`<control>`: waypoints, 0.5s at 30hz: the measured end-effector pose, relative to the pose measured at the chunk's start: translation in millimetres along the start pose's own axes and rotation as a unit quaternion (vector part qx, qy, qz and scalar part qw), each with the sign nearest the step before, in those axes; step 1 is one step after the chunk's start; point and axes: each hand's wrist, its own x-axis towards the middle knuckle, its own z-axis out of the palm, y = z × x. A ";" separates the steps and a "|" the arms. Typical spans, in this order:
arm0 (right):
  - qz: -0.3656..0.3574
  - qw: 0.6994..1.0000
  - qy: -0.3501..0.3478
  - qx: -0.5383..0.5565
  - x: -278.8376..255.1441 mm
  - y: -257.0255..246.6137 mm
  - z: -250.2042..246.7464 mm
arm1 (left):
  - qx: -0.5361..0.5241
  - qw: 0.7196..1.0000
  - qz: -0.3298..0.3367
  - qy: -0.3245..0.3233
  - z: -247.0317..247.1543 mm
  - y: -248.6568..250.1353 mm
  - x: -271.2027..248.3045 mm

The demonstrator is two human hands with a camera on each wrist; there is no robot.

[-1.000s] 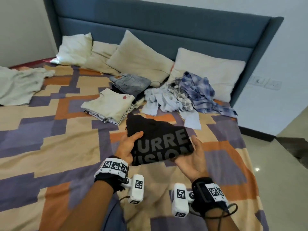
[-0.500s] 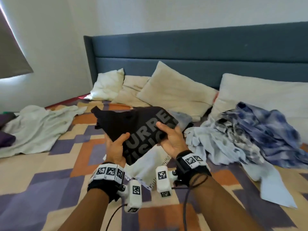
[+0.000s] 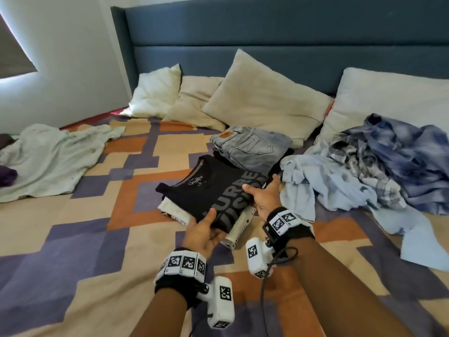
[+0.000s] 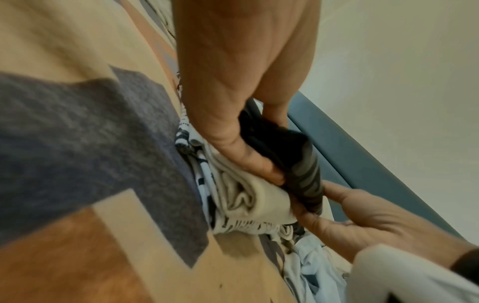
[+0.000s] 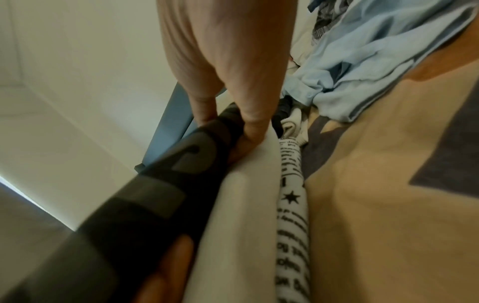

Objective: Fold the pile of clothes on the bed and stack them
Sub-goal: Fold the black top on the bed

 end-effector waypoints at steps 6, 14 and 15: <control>-0.013 0.990 -0.074 -0.119 -51.7 -16.7 -31.0 | 0.183 0.981 -0.059 0.027 4.2 -4.9 -42.5; 0.067 0.987 -0.024 -0.145 -149.3 -22.7 -165.7 | 0.400 0.913 -0.053 -0.061 61.0 -48.5 -115.2; 0.067 0.986 -0.015 -0.153 -157.5 -30.0 -189.4 | 0.427 0.901 -0.030 -0.072 73.1 -55.5 -123.0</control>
